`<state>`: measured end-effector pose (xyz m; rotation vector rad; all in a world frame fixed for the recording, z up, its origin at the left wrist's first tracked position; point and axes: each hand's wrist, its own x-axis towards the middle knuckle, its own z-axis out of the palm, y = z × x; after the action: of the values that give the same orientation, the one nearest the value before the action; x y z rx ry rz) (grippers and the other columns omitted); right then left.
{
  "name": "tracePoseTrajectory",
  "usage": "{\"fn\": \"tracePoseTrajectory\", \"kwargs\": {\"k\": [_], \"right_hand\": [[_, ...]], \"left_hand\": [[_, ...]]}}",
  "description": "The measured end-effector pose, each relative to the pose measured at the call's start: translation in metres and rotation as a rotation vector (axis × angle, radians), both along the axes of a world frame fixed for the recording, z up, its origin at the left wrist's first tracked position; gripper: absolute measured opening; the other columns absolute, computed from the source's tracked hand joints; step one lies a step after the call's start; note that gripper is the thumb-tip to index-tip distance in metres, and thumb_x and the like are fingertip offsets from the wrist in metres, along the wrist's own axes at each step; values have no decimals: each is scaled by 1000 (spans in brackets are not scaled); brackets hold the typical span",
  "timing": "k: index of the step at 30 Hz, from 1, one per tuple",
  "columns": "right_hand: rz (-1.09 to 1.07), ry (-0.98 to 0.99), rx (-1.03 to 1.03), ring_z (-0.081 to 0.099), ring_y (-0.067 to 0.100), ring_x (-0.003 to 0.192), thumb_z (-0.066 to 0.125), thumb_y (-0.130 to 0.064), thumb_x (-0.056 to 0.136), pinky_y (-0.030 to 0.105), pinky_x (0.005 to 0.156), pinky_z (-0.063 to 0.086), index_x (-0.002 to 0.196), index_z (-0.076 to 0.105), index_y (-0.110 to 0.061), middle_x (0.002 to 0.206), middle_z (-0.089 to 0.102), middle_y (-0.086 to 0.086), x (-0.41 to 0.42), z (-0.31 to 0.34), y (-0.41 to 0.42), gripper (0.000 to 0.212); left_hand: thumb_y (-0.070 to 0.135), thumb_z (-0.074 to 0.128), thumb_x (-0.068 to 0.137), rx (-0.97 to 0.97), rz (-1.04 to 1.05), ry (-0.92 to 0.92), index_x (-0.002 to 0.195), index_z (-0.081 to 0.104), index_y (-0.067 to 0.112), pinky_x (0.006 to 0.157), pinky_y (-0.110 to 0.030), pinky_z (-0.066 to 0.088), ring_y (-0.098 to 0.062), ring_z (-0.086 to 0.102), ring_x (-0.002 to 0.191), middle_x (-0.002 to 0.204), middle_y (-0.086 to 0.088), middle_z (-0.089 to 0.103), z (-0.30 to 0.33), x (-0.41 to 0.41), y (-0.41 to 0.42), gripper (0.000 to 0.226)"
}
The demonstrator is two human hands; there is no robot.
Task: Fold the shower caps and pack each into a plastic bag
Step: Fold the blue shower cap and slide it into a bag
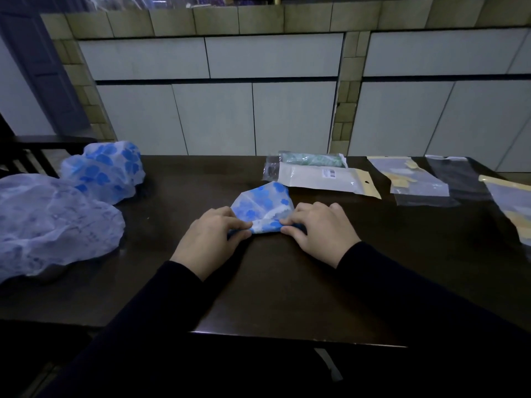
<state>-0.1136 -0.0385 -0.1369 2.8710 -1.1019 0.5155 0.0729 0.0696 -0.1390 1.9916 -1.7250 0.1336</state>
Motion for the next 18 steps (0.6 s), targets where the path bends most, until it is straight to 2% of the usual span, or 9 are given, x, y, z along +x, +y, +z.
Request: {"fn": "tracePoseTrajectory", "kwargs": {"k": [3,7,11,14,18], "right_hand": [[9,12,-24,53,12,97,41,-50,97,34,81,34,118,62,-39,108,59,-15,-1,0,-1,32],[14,-9,-52,55,13,96,38,-48,99,32,77,26,115,64,-37,103,63,-12,-4,3,1,32],[1,-61,-74,58,14,95,39,-42,99,31,74,20,107,66,-32,101,67,-9,-3,2,4,30],[-43,-117,-12,59,14,96,40,-43,99,32,79,25,103,66,-32,103,69,-10,0,1,3,29],[-79,-78,19,57,16,91,36,-46,99,35,82,28,94,64,-32,93,68,-9,4,2,-6,32]], "left_hand": [[38,63,89,-13,-13,-18,109,72,31,82,-38,47,-15,53,89,87,14,52,1,0,3,24],[39,58,92,-49,-14,-49,101,73,31,79,-41,48,-19,57,89,90,7,61,1,-2,5,19],[37,49,94,-8,1,-25,93,70,26,79,-42,47,-21,57,89,84,5,57,1,0,0,24],[31,51,95,45,24,0,93,69,23,82,-42,46,-23,57,92,84,2,57,2,3,-6,20],[34,53,95,92,91,36,92,70,26,89,-39,45,-25,60,98,95,0,68,7,5,-12,19]]}}
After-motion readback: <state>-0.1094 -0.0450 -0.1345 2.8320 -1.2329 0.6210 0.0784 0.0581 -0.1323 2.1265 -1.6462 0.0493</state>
